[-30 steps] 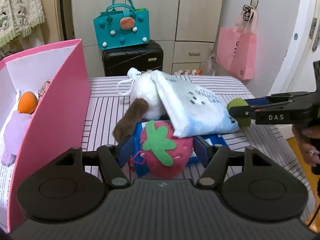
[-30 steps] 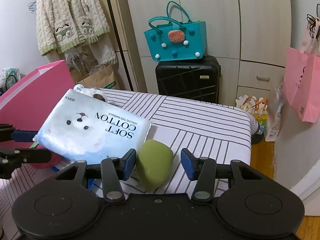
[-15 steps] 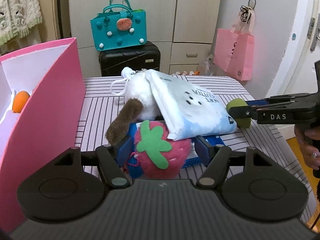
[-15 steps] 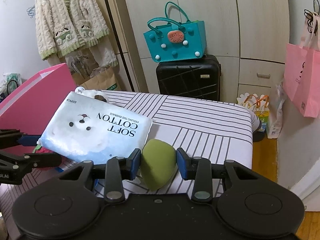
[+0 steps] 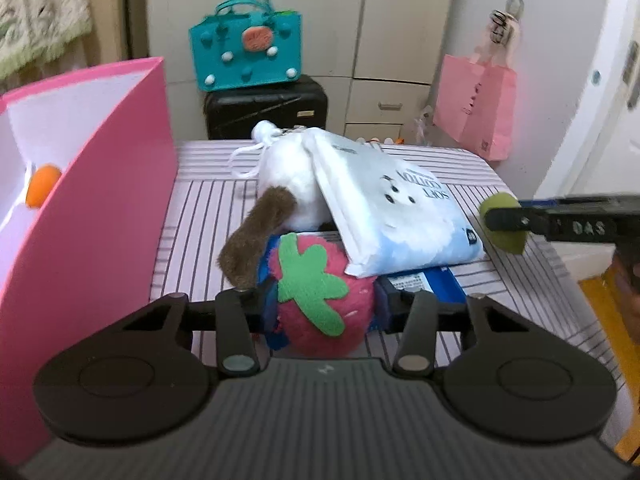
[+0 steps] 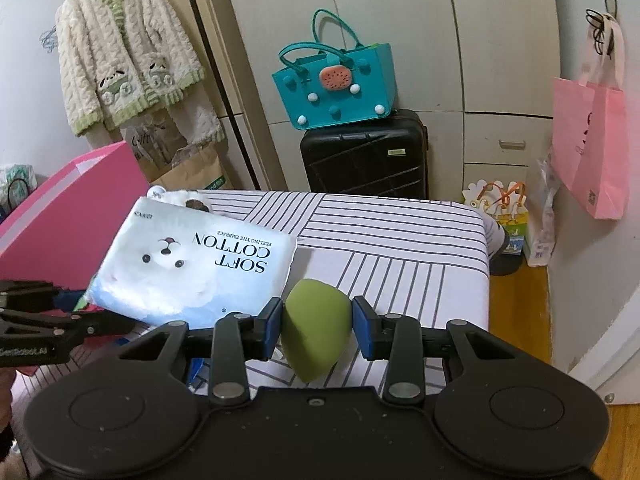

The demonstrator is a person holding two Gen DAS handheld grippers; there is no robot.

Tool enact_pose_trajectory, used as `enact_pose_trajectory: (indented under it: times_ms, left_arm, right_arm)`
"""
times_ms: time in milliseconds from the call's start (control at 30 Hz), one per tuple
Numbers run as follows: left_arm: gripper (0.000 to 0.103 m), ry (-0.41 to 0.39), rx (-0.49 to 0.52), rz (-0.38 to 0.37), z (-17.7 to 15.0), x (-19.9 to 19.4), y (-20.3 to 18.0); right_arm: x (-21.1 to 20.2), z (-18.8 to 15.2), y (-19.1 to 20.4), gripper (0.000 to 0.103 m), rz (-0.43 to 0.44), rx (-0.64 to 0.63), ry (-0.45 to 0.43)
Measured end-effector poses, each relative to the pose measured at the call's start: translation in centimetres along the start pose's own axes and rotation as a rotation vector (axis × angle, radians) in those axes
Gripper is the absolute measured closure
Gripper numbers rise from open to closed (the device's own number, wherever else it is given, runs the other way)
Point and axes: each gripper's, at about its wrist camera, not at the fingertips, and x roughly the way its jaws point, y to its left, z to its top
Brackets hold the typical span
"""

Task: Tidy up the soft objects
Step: 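Grasp the red strawberry plush with the left gripper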

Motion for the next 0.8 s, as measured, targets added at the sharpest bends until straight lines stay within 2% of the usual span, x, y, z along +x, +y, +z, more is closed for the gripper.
enact_pose_trajectory:
  times_ms: [233, 400, 567, 800]
  left_arm:
    - [0.059, 0.035, -0.028, -0.025, 0.4, -1.5, 0.7]
    - [0.059, 0.037, 0.008, -0.010, 0.4, -2.9, 0.6]
    - [0.059, 0.053, 0.020, -0.061, 0.4, -4.9, 0.9]
    - [0.059, 0.072, 0.060, -0.091, 0.4, -6.8, 1.5]
  right_arm:
    - [-1.1, -0.2, 0.4, 0.060, 0.007, 0.025, 0.014]
    - [-2.0, -0.5, 1.2, 0.060, 0.017, 0.038, 0.029]
    - [-3.2, -1.0, 2.2, 0.060, 0.051, 0.041, 0.042]
    - [-4.2, -1.6, 4.0, 0.060, 0.110, 0.059, 0.098]
